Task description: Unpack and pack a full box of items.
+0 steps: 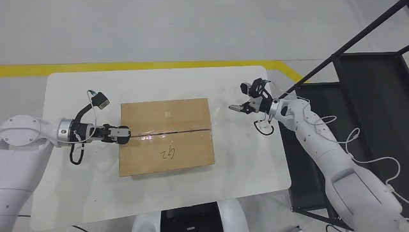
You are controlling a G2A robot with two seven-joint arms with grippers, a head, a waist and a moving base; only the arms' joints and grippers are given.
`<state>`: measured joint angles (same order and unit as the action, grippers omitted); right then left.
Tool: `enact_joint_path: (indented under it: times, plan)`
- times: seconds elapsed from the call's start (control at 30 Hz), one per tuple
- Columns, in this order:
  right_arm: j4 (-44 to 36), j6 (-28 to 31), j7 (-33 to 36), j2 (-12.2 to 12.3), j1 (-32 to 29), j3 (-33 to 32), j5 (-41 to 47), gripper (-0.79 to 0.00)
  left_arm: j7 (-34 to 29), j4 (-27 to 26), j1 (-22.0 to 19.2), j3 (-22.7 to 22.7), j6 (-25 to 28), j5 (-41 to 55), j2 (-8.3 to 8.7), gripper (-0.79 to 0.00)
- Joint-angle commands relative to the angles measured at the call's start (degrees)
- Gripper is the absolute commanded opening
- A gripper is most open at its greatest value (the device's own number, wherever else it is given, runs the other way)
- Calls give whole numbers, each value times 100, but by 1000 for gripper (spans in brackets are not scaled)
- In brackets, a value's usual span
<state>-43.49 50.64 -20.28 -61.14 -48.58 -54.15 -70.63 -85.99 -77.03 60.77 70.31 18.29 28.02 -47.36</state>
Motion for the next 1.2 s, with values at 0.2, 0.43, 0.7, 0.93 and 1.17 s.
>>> enact_joint_path:
  times: [0.2,0.43,0.7,0.93,1.17]
  plan:
    - [-86,-209,107,-17,-17,22,-41,0,0,0,0,0,0,0,0,0]
    - [131,-639,270,-256,204,306,77,0,0,0,0,0,0,0,0,0]
    - [1073,-683,-157,-521,680,644,-201,0,0,0,0,0,0,0,0,0]
    - [1592,-573,-851,-727,929,905,-474,0,0,0,0,0,0,0,0,0]
    - [1789,-2300,-1241,-850,919,906,-693,0,0,0,0,0,0,0,0,0]
